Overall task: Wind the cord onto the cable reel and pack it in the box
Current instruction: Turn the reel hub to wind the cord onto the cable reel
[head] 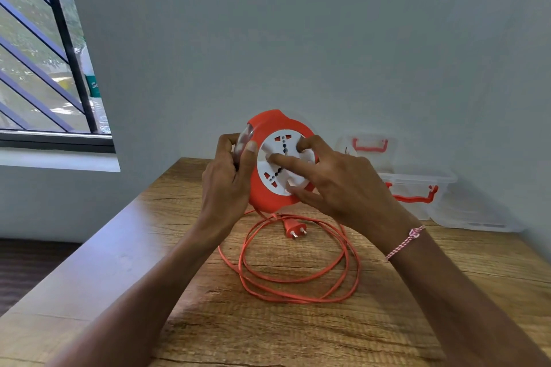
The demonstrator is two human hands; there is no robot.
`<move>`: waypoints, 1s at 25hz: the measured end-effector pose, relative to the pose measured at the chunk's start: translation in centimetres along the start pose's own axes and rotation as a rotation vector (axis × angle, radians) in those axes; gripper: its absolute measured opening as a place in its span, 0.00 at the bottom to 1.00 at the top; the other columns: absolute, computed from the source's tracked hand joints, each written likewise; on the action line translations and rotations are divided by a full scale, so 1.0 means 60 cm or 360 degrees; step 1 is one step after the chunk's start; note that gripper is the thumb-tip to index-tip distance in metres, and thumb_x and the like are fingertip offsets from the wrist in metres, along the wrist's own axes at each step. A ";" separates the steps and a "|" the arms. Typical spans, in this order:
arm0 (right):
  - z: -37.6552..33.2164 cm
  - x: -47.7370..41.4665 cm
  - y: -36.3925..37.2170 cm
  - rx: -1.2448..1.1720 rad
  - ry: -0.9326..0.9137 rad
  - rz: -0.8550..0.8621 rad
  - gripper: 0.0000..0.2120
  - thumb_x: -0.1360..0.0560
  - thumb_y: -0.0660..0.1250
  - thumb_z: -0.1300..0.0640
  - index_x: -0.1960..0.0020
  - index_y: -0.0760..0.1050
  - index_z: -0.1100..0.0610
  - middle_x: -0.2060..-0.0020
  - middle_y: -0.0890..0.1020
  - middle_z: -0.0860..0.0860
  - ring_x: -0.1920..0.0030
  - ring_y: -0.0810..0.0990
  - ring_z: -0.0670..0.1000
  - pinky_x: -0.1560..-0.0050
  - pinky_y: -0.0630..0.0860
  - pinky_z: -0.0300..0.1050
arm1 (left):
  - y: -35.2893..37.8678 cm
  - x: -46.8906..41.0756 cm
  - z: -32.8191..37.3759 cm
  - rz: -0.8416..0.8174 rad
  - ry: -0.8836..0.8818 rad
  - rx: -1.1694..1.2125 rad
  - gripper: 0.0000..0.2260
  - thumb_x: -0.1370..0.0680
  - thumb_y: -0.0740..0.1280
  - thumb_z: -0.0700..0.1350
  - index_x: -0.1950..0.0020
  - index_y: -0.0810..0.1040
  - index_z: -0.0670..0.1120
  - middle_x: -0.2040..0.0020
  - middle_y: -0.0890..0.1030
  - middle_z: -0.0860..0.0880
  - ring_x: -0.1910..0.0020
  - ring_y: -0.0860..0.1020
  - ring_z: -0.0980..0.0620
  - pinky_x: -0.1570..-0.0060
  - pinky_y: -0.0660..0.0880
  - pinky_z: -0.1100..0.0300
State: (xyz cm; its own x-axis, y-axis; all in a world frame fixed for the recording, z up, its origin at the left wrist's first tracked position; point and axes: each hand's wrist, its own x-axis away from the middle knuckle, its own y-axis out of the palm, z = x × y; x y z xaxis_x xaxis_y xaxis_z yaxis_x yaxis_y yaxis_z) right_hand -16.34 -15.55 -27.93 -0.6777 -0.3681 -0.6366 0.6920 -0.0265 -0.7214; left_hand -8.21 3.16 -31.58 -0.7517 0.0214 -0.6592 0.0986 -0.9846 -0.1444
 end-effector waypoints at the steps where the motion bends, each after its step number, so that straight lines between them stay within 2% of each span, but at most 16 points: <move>1: -0.001 0.000 0.000 0.0038 -0.0020 0.0010 0.25 0.19 0.65 0.42 0.23 0.68 0.41 0.35 0.78 0.56 0.57 0.84 0.55 0.69 0.78 0.44 | 0.000 0.000 -0.001 -0.0018 -0.0009 0.0005 0.20 0.20 0.58 0.67 0.40 0.72 0.53 0.58 0.84 0.51 0.61 0.87 0.55 0.64 0.86 0.50; 4: -0.004 0.001 -0.003 0.0116 -0.0035 0.0158 0.25 0.24 0.73 0.43 0.28 0.75 0.43 0.45 0.83 0.56 0.62 0.85 0.55 0.70 0.73 0.41 | 0.001 0.002 -0.002 -0.0067 -0.0036 0.0015 0.20 0.20 0.58 0.67 0.40 0.72 0.54 0.54 0.85 0.52 0.58 0.88 0.53 0.60 0.87 0.44; 7: -0.011 0.003 -0.003 0.0185 0.0005 0.0252 0.25 0.26 0.73 0.38 0.31 0.77 0.46 0.52 0.85 0.53 0.66 0.83 0.53 0.68 0.64 0.38 | 0.003 0.004 0.002 -0.0103 -0.0030 -0.0011 0.21 0.22 0.57 0.70 0.41 0.72 0.55 0.54 0.85 0.51 0.58 0.87 0.50 0.60 0.86 0.42; 10: -0.024 0.002 0.001 0.0016 0.0219 0.0314 0.29 0.28 0.70 0.32 0.36 0.78 0.50 0.61 0.86 0.50 0.69 0.81 0.52 0.67 0.62 0.38 | 0.006 0.010 0.008 -0.0122 0.0020 -0.0071 0.17 0.21 0.56 0.70 0.46 0.71 0.59 0.59 0.83 0.50 0.63 0.85 0.54 0.64 0.84 0.44; 12: -0.030 0.000 0.001 -0.0162 0.0407 0.0363 0.30 0.29 0.70 0.29 0.40 0.77 0.52 0.65 0.84 0.49 0.72 0.79 0.51 0.69 0.60 0.35 | 0.010 0.014 0.010 -0.0145 0.0040 -0.0088 0.18 0.20 0.56 0.69 0.45 0.71 0.56 0.59 0.83 0.49 0.62 0.85 0.51 0.63 0.84 0.41; 15: -0.032 0.000 0.005 -0.0295 0.0578 0.0392 0.31 0.29 0.68 0.28 0.44 0.75 0.54 0.63 0.84 0.49 0.70 0.81 0.51 0.72 0.60 0.31 | 0.013 0.016 0.008 -0.0152 0.0032 -0.0068 0.22 0.20 0.56 0.69 0.42 0.72 0.52 0.56 0.85 0.48 0.59 0.87 0.48 0.61 0.84 0.37; 18: -0.030 0.000 0.006 -0.0263 0.0554 0.0378 0.31 0.27 0.66 0.27 0.42 0.76 0.54 0.57 0.86 0.49 0.66 0.84 0.51 0.72 0.67 0.34 | 0.012 0.015 0.005 -0.0150 -0.0014 -0.0017 0.24 0.21 0.57 0.69 0.41 0.72 0.51 0.54 0.85 0.47 0.58 0.87 0.46 0.60 0.84 0.36; 22: -0.011 -0.001 -0.003 -0.0111 0.0237 0.0211 0.25 0.21 0.64 0.34 0.31 0.71 0.49 0.40 0.78 0.50 0.60 0.83 0.50 0.70 0.70 0.37 | 0.006 0.008 0.002 -0.0095 -0.0047 0.0009 0.20 0.22 0.57 0.70 0.45 0.72 0.56 0.57 0.84 0.46 0.61 0.86 0.44 0.63 0.83 0.36; 25: -0.004 0.000 -0.005 0.0022 -0.0003 0.0001 0.25 0.19 0.65 0.42 0.23 0.67 0.42 0.30 0.74 0.53 0.50 0.84 0.54 0.69 0.78 0.44 | 0.003 0.004 -0.001 -0.0070 -0.0045 0.0050 0.14 0.19 0.59 0.67 0.46 0.71 0.59 0.56 0.84 0.49 0.60 0.87 0.48 0.63 0.85 0.41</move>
State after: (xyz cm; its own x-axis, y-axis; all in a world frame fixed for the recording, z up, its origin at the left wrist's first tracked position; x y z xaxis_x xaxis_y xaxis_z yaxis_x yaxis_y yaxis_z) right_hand -16.64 -15.31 -27.78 -0.6768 -0.3697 -0.6366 0.6959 -0.0392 -0.7170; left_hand -8.37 3.02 -31.80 -0.7732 0.0603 -0.6313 0.0449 -0.9878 -0.1493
